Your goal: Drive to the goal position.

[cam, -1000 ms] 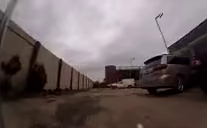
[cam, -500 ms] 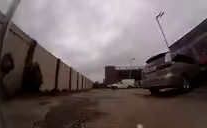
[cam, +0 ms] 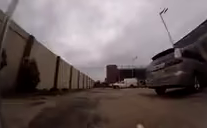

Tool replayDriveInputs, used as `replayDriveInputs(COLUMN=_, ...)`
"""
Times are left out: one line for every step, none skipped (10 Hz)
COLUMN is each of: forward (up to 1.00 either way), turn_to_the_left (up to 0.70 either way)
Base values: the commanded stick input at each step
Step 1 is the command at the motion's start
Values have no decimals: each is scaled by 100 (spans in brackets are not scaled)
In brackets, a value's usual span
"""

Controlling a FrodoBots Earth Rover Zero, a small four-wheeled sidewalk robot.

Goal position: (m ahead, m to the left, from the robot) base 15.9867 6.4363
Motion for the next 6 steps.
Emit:
replayDriveInputs(forward=100, turn_to_the_left=0)
replayDriveInputs(forward=100, turn_to_the_left=0)
replayDriveInputs(forward=100, turn_to_the_left=0)
replayDriveInputs(forward=100, turn_to_the_left=0)
replayDriveInputs(forward=100, turn_to_the_left=0)
replayDriveInputs(forward=100, turn_to_the_left=0)
